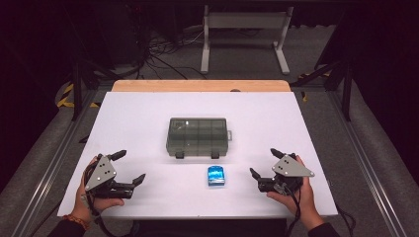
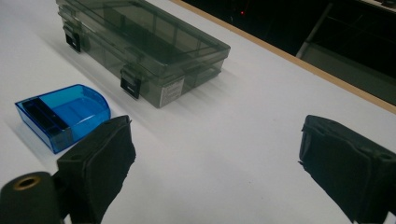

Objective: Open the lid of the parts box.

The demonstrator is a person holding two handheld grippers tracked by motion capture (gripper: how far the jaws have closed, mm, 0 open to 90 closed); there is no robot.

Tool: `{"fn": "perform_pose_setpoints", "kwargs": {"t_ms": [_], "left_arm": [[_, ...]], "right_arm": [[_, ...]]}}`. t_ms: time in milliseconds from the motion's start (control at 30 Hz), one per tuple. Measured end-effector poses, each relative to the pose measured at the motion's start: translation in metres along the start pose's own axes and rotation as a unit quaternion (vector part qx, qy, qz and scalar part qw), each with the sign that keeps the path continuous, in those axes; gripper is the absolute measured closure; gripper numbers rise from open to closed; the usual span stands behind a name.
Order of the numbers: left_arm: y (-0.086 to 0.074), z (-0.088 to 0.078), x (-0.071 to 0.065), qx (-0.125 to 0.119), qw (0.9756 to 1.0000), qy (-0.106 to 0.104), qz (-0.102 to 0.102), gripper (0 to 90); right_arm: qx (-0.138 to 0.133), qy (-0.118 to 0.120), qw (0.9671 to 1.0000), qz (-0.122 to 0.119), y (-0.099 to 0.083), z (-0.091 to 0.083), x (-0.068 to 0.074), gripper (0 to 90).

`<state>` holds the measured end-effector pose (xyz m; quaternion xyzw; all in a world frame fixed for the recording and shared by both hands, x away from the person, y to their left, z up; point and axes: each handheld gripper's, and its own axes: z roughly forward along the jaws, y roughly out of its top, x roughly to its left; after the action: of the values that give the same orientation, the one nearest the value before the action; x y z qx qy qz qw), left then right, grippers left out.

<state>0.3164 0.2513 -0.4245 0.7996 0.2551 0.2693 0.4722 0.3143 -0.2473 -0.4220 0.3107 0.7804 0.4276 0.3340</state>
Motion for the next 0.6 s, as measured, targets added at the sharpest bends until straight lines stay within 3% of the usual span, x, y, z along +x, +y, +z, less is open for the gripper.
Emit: {"fn": "perform_pose_setpoints", "kwargs": {"t_ms": [267,467,600], "left_arm": [[-0.002,0.008,-0.001,0.013,0.9998,-0.013,-0.008,7.4],[-0.001,0.018,-0.001,0.022,0.9995,-0.023,-0.009,9.6],[0.001,0.033,0.004,0.040,0.9978,-0.048,-0.023,12.2]], "right_arm": [[0.009,0.011,0.9999,0.000,-0.001,0.004,0.002,12.5],[0.023,0.029,0.9992,0.016,-0.001,0.010,-0.002,15.4],[0.033,0.043,0.9982,0.024,0.004,0.019,-0.005,18.5]]}}
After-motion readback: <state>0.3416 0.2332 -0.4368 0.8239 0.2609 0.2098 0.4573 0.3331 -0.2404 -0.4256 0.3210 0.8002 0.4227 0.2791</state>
